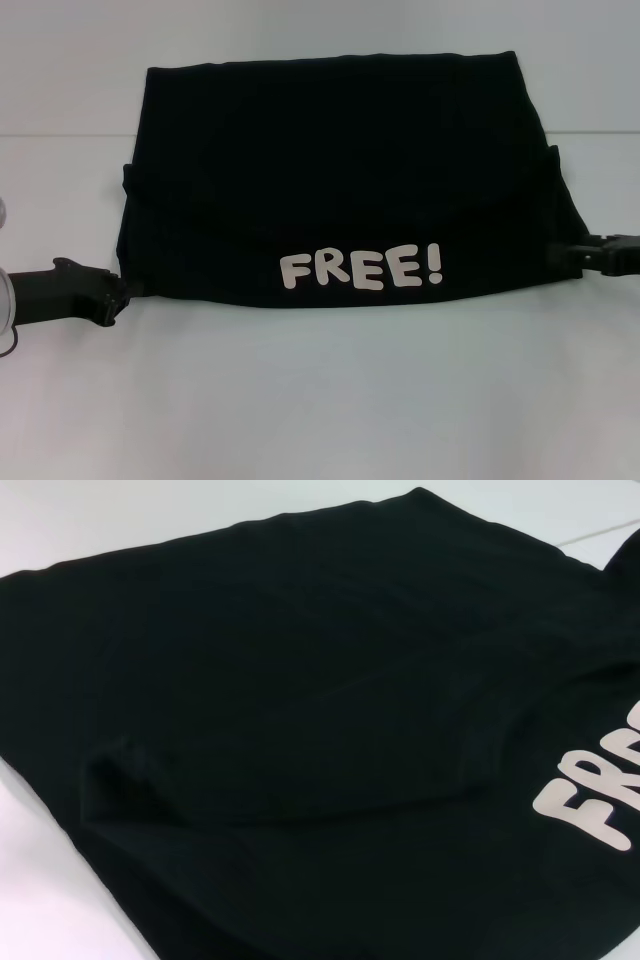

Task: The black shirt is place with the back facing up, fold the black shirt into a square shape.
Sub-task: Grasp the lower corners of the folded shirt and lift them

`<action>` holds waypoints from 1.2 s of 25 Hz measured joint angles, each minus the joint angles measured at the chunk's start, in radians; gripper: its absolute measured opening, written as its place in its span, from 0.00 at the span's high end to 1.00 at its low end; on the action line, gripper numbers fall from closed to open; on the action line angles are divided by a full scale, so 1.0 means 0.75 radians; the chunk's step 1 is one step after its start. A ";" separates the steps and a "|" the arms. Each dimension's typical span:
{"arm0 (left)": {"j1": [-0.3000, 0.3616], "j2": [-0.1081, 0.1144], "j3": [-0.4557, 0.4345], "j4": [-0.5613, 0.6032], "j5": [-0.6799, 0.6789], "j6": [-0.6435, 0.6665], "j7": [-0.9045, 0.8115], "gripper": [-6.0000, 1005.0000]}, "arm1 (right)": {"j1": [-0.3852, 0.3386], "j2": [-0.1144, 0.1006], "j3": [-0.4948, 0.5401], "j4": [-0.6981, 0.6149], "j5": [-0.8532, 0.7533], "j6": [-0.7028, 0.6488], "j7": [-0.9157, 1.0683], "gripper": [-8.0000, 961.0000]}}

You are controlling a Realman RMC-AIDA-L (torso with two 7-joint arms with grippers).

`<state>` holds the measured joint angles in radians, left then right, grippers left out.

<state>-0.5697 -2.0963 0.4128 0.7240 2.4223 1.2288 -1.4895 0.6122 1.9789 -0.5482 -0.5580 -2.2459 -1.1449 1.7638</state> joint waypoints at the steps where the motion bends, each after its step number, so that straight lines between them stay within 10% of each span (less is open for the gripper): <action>1: 0.000 0.001 -0.002 0.000 0.000 0.000 0.000 0.99 | 0.003 0.003 -0.014 0.000 0.000 0.019 -0.027 0.27; 20: -0.001 0.004 -0.004 -0.029 -0.009 -0.033 -0.008 0.99 | 0.010 0.008 -0.124 0.035 0.000 0.119 -0.201 0.27; 30: -0.003 0.005 -0.007 -0.037 -0.010 -0.048 -0.008 0.99 | 0.012 0.011 -0.146 0.047 0.004 0.134 -0.274 0.57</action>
<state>-0.5722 -2.0923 0.4079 0.6964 2.4145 1.1926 -1.4955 0.6210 1.9871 -0.6575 -0.5224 -2.2429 -1.0447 1.5585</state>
